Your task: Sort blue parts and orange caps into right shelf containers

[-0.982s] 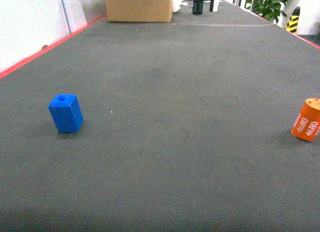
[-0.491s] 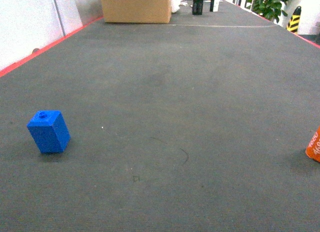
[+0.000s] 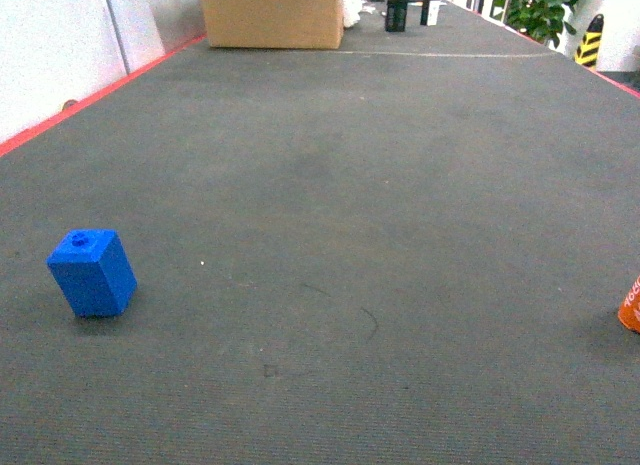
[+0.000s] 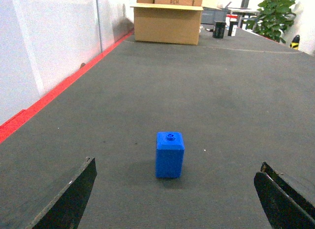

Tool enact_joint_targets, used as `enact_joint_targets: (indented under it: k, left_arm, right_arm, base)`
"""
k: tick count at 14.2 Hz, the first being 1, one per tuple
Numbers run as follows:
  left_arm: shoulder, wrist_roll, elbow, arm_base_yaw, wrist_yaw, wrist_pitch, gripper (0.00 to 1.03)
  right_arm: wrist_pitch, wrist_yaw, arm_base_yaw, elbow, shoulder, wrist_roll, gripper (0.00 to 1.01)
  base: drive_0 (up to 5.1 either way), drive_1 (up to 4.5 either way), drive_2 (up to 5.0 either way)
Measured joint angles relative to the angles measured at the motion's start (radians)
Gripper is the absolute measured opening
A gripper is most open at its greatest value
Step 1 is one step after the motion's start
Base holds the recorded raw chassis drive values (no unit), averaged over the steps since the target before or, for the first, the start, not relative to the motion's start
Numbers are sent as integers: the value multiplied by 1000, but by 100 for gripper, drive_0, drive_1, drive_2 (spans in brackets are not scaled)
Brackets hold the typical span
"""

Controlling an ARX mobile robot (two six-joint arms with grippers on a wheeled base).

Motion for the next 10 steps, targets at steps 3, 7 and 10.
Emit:
enact_joint_targets:
  k: [3, 7, 10]
  left_arm:
    - [0, 0, 0, 0, 0, 0, 98]
    - [0, 0, 0, 0, 0, 0, 98]
    - [0, 0, 0, 0, 0, 0, 98]
  right_arm:
    - [0, 0, 0, 0, 0, 0, 98]
    - [0, 0, 0, 0, 0, 0, 98]
    - [0, 0, 0, 0, 0, 0, 98]
  base:
    - [0, 0, 0]
    - [0, 0, 0]
    - [0, 0, 0]
